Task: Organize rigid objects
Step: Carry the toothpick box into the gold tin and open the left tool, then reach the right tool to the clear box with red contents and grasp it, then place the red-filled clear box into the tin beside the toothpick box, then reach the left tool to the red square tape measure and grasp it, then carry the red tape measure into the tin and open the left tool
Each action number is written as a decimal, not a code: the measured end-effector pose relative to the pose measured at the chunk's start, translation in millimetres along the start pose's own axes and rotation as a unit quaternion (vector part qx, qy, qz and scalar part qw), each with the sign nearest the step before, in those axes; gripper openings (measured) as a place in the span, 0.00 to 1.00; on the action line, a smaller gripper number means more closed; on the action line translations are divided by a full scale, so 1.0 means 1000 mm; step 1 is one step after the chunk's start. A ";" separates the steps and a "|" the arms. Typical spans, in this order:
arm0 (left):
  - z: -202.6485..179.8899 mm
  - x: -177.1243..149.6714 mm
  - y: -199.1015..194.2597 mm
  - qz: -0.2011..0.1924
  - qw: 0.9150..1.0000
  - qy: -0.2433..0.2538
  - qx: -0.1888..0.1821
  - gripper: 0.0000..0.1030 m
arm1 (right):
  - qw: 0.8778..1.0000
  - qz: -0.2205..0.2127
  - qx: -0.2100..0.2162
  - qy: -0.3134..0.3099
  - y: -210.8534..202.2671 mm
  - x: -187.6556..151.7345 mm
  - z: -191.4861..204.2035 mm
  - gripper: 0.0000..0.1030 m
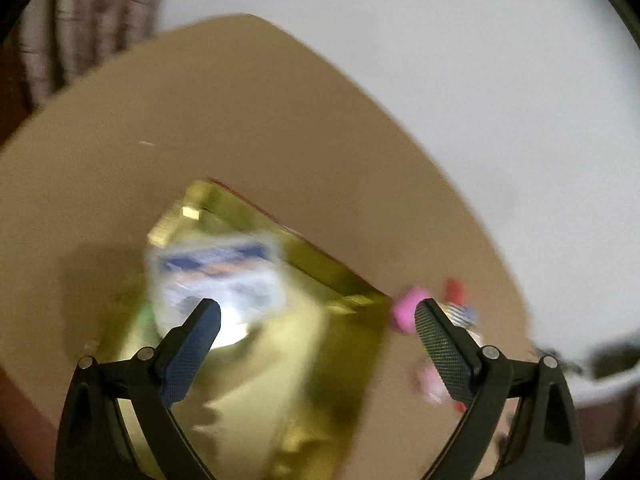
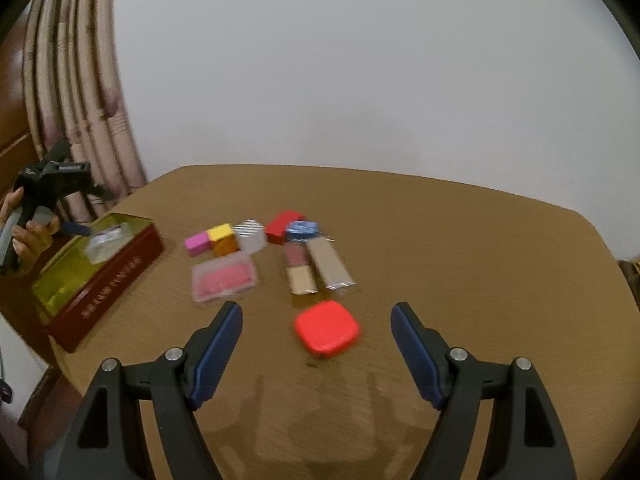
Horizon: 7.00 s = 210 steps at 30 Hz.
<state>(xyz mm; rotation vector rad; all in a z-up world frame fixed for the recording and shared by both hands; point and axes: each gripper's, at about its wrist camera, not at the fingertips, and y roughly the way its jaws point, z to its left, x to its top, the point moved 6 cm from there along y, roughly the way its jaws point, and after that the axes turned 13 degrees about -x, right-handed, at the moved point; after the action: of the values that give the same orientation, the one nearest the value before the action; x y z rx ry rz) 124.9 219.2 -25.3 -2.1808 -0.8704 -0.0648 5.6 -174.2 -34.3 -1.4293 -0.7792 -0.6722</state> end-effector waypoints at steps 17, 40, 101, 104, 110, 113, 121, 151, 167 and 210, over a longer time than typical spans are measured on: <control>-0.016 -0.194 -0.099 -0.124 0.962 0.209 0.122 0.93 | 0.979 0.094 0.076 -0.162 0.084 0.028 0.126 0.76; 0.021 -0.238 -0.097 -0.052 0.968 0.202 0.139 0.93 | 0.962 0.122 0.130 -0.205 0.078 0.042 0.176 0.71; -0.044 -0.261 -0.048 -0.002 0.944 0.299 0.141 0.94 | 0.989 0.080 -0.120 -0.015 0.037 -0.027 -0.107 0.72; -0.088 -0.263 -0.019 0.008 0.933 0.340 0.117 0.94 | 0.982 0.095 -0.161 0.007 0.045 -0.048 -0.143 0.72; -0.139 -0.254 0.054 0.068 0.945 0.312 0.064 0.94 | 0.984 0.087 -0.150 0.045 0.050 -0.059 -0.179 0.72; -0.156 -0.243 0.099 0.098 0.958 0.264 0.051 0.94 | 0.986 0.080 -0.136 0.057 0.052 -0.058 -0.181 0.72; -0.173 -0.216 0.189 0.120 0.980 0.135 0.088 0.93 | 0.990 0.039 -0.094 0.096 0.040 -0.058 -0.177 0.72; -0.146 -0.235 0.176 0.123 0.967 0.127 0.182 0.49 | 0.990 0.020 -0.067 0.122 0.013 -0.058 -0.195 0.72; -0.051 -0.124 -0.044 -0.007 0.965 0.120 0.231 0.49 | 0.988 0.059 -0.090 0.108 0.031 -0.066 -0.195 0.72; 0.047 -0.083 -0.058 -0.034 0.963 0.105 0.247 0.72 | 0.989 0.136 0.016 -0.061 0.079 0.014 -0.037 0.72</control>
<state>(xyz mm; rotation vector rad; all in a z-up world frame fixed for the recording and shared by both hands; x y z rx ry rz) 15.9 230.9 -46.6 -1.6443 -0.7465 -0.0991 79.6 -206.6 -70.1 -1.5226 -0.6706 -0.3641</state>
